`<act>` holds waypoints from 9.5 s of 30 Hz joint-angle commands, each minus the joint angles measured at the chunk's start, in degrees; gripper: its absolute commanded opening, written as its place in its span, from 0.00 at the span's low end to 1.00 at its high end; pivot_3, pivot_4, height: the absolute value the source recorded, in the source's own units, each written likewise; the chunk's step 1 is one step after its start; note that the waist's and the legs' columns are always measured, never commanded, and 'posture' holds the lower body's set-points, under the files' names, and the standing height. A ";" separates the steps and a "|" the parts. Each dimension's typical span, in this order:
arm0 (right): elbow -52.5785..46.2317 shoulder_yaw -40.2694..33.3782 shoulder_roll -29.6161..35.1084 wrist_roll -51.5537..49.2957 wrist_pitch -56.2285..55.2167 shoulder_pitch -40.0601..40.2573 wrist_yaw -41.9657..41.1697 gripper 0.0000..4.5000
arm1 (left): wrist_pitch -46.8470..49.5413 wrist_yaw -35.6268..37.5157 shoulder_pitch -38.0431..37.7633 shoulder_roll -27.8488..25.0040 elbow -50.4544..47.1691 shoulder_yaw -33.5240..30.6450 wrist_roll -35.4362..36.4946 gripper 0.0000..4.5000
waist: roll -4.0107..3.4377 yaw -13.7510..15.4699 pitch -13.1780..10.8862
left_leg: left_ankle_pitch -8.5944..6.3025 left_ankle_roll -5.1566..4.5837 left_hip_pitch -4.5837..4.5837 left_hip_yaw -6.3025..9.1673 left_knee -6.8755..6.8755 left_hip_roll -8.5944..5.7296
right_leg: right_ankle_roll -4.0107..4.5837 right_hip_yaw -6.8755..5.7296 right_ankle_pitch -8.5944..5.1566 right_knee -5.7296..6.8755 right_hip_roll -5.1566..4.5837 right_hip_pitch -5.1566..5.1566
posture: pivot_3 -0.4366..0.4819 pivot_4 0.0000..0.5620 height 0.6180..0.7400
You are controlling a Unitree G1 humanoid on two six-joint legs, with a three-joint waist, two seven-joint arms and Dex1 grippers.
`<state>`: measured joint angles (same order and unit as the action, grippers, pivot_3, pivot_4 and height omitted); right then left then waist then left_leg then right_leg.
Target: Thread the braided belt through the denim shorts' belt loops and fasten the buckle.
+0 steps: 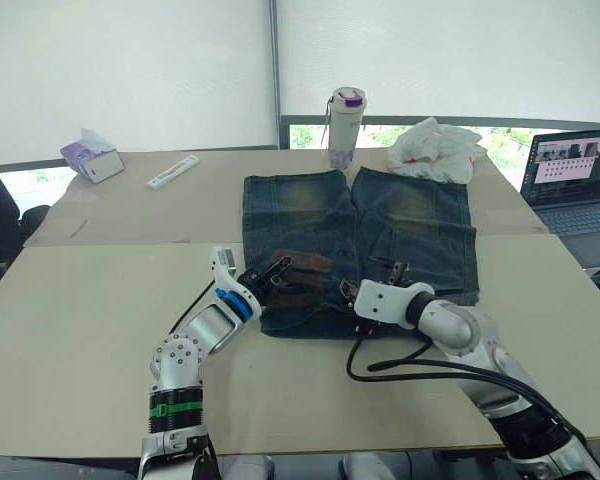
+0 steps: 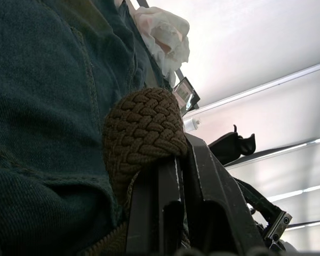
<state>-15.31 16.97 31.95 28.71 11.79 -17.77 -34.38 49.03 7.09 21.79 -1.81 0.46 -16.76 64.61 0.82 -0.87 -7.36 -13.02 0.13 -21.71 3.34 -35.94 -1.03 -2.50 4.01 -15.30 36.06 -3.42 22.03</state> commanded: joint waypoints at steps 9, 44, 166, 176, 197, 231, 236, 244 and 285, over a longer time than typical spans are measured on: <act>0.48 -6.99 -11.80 -5.70 9.22 -2.39 4.58 1.00 | -1.00 -0.13 -0.10 0.62 -2.79 -0.14 0.36 0.00 | 0.00 -0.17 0.01 | 0.00 0.00 0.06 0.03 0.03 0.02 | 0.03 0.03 0.02 0.04 0.02 0.00 | 0.48 0.27 1.00; -0.04 1.62 2.26 -4.87 3.70 -0.16 3.27 0.69 | -1.30 0.59 -0.58 0.87 -2.47 -0.19 -0.40 0.00 | 0.00 0.02 0.02 | 0.00 0.01 0.02 -0.11 0.02 -0.02 | 0.01 -0.02 0.00 -0.02 -0.01 0.00 | 0.48 0.27 1.00; 11.05 -11.07 -28.48 -11.36 -32.12 6.13 39.84 0.01 | -9.69 -24.36 0.66 20.92 3.85 6.15 48.39 0.00 | 0.00 0.03 0.02 | 0.08 0.13 -0.03 -0.20 0.03 -0.04 | 0.01 0.00 0.00 -0.06 0.03 -0.01 | 0.48 0.27 1.00; 12.36 -9.70 -28.80 -10.50 -33.36 5.07 40.70 0.01 | -9.40 -24.50 1.17 19.59 6.36 10.03 48.39 0.00 | 0.00 0.04 0.02 | 0.08 0.13 -0.03 -0.20 0.03 -0.04 | 0.01 0.00 0.00 -0.08 0.03 -0.01 | 0.48 0.27 1.00; 13.35 -6.99 -25.37 -6.09 -35.63 5.26 41.20 0.01 | -6.89 -24.30 2.51 18.56 9.27 12.93 48.39 0.00 | 0.00 0.05 0.02 | 0.08 0.13 -0.04 -0.19 0.04 -0.06 | 0.00 0.00 0.00 -0.10 0.02 -0.01 | 0.48 0.27 1.00; 14.03 -6.74 -21.02 -3.29 -36.66 6.00 41.62 0.01 | -13.53 -24.11 1.94 17.41 4.09 9.07 48.39 0.00 | 0.02 0.05 0.01 | 0.08 0.12 -0.05 -0.22 0.05 -0.06 | 0.00 0.00 0.00 -0.11 0.04 -0.01 | 0.48 0.27 1.00; 15.22 -5.41 -18.94 -1.10 -37.05 6.25 40.75 0.01 | -12.85 -23.98 2.66 15.67 5.00 9.37 48.32 0.00 | 0.02 -0.04 0.01 | 0.08 0.12 -0.04 -0.25 0.05 -0.06 | 0.00 -0.01 0.00 -0.12 0.04 -0.02 | 0.48 0.27 1.00; 14.70 -3.72 -18.02 -3.85 -35.24 6.72 35.32 0.19 | -10.89 -22.77 3.19 14.12 7.56 9.79 46.30 0.00 | 0.03 -0.06 0.00 | 0.08 0.12 -0.03 -0.24 0.05 -0.05 | 0.00 0.00 0.00 -0.12 0.06 -0.02 | 0.48 0.27 1.00; -9.91 -31.08 -26.07 -92.13 31.26 1.39 44.29 0.01 | -1.43 -16.01 6.05 11.79 14.65 2.50 35.12 0.00 | -0.03 -0.14 0.04 | 0.07 0.10 -0.24 -0.19 0.07 -0.02 | -0.01 -0.08 -0.01 -0.18 0.06 0.06 | 0.48 0.27 1.00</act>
<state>-22.98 -14.21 5.87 -62.06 42.99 -16.43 9.44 46.83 -10.00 26.86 9.51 15.80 -13.62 99.53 0.79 -1.01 -7.33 -12.95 0.22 -21.94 3.15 -35.87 -1.05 -2.51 3.93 -15.31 35.89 -3.36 22.09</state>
